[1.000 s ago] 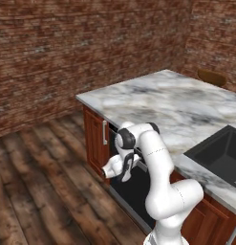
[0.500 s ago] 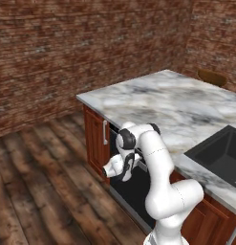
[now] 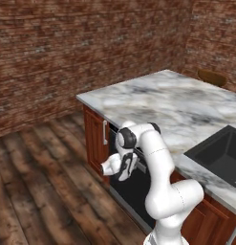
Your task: Open the dishwasher door and pull out the top rack.
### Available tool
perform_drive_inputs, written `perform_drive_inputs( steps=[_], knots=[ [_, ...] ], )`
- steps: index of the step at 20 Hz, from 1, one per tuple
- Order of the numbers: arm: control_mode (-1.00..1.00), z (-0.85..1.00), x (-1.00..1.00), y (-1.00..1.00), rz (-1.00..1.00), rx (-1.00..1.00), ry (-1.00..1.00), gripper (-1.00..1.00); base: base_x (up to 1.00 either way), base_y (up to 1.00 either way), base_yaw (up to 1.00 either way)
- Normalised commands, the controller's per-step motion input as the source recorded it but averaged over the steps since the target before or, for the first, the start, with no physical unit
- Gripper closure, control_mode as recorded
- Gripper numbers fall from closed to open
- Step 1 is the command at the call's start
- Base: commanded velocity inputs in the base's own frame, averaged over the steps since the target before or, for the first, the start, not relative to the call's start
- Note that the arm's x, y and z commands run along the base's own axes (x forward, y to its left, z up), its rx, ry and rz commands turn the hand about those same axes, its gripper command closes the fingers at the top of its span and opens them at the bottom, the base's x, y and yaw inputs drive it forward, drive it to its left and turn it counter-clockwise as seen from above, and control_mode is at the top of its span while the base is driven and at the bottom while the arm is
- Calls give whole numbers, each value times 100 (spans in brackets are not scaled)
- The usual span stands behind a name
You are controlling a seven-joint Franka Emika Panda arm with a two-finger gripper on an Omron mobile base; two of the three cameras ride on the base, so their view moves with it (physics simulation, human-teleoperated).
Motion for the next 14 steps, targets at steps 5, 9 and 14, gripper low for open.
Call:
perform_drive_inputs(
  steps=[5, 9, 14],
  knots=[
    [-100, -21, -73, 68, 11, 25, 44, 100, 0, 0, 0],
    [-100, -27, -97, 69, 18, 32, 43, 100, 0, 0, 0],
    [-100, -41, -100, 78, 19, 32, 40, 100, 0, 0, 0]
  ],
)
